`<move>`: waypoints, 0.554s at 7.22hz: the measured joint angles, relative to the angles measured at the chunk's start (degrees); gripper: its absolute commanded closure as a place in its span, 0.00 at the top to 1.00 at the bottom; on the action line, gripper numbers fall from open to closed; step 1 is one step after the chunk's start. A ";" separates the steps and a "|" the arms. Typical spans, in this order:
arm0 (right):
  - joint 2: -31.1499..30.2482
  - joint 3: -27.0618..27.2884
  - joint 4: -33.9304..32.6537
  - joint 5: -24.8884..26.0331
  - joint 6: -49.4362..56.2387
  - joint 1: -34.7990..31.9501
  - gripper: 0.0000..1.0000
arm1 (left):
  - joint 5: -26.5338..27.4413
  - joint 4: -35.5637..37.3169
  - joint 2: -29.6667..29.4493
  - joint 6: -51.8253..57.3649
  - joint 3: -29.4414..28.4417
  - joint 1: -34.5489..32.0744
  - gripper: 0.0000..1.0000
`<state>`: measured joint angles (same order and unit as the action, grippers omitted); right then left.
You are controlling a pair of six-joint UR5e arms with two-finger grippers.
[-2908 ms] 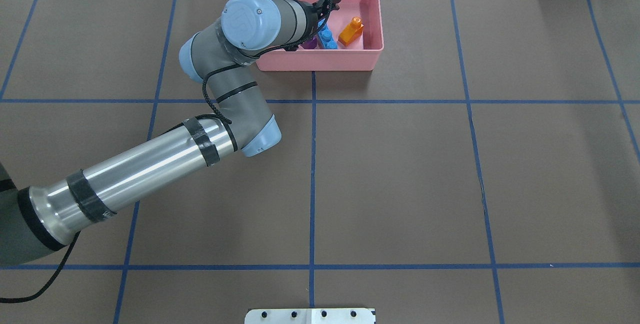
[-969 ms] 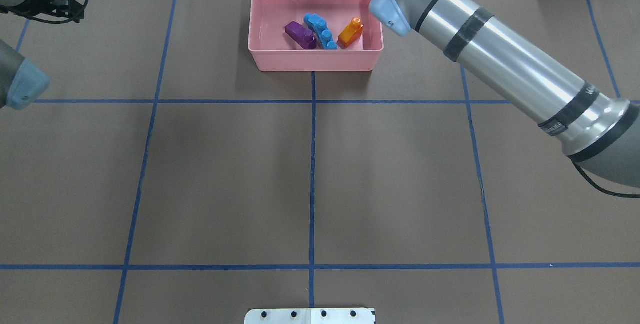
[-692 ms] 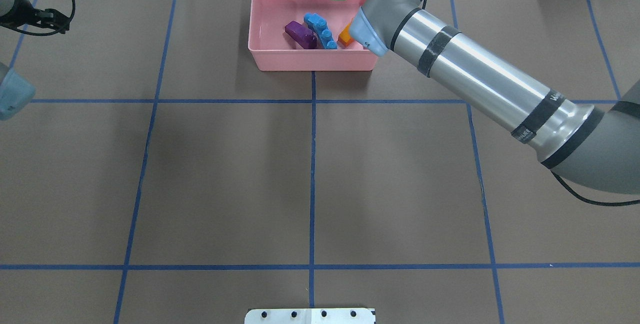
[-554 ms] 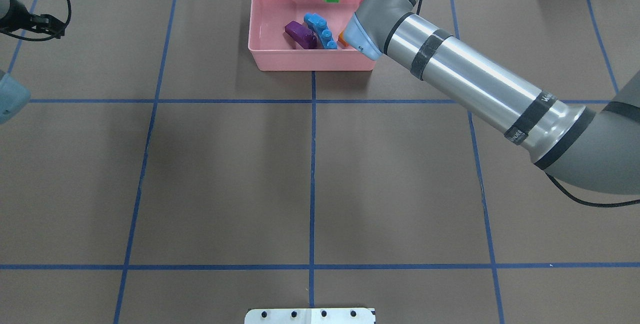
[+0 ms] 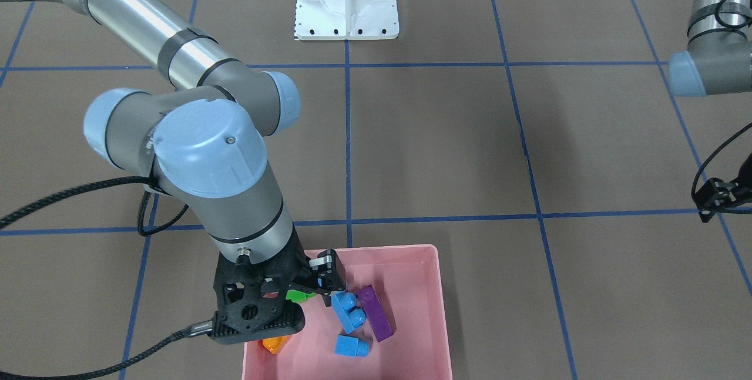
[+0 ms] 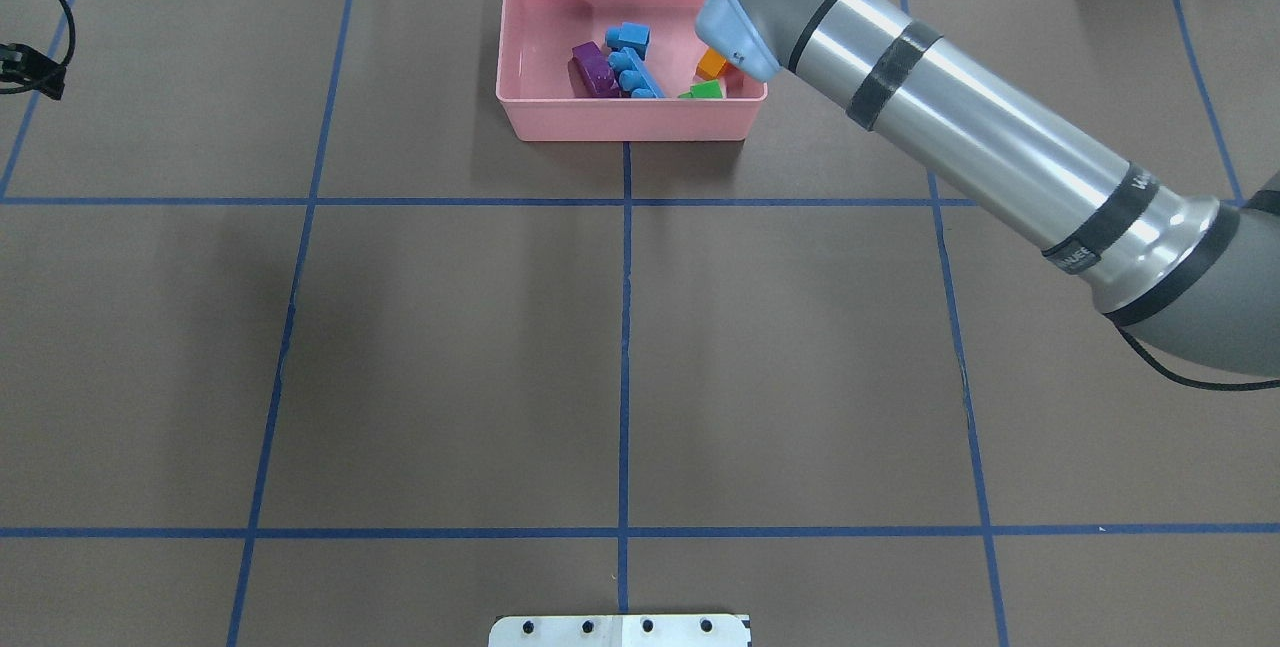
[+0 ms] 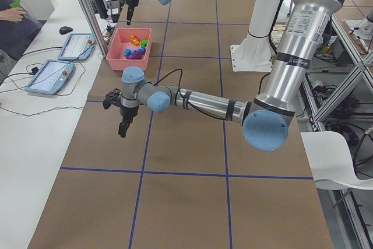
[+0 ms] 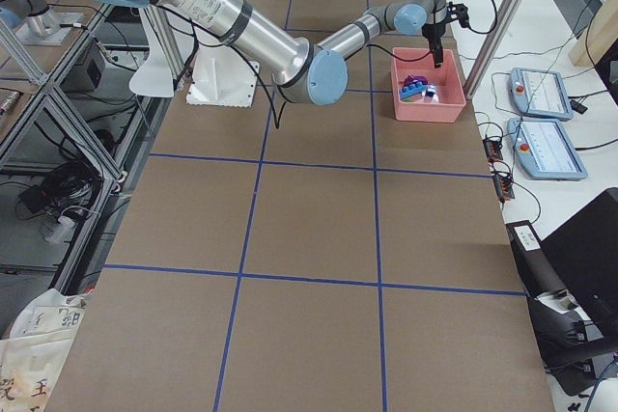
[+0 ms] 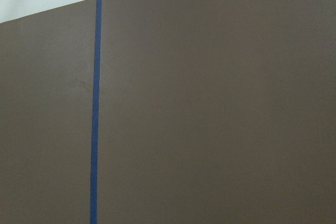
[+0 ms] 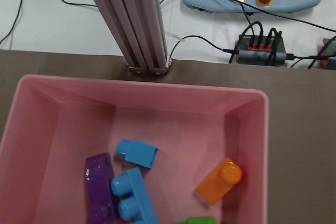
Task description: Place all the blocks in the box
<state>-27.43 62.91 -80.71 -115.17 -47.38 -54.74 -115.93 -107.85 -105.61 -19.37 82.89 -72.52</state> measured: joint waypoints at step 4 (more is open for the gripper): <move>-23.15 26.08 -21.34 -9.49 26.60 -12.37 1.00 | -4.21 10.91 2.18 23.25 0.73 -7.84 1.00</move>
<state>-50.57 88.99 -102.05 -124.66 -20.78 -67.11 -120.14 -96.94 -103.42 3.87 83.62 -80.35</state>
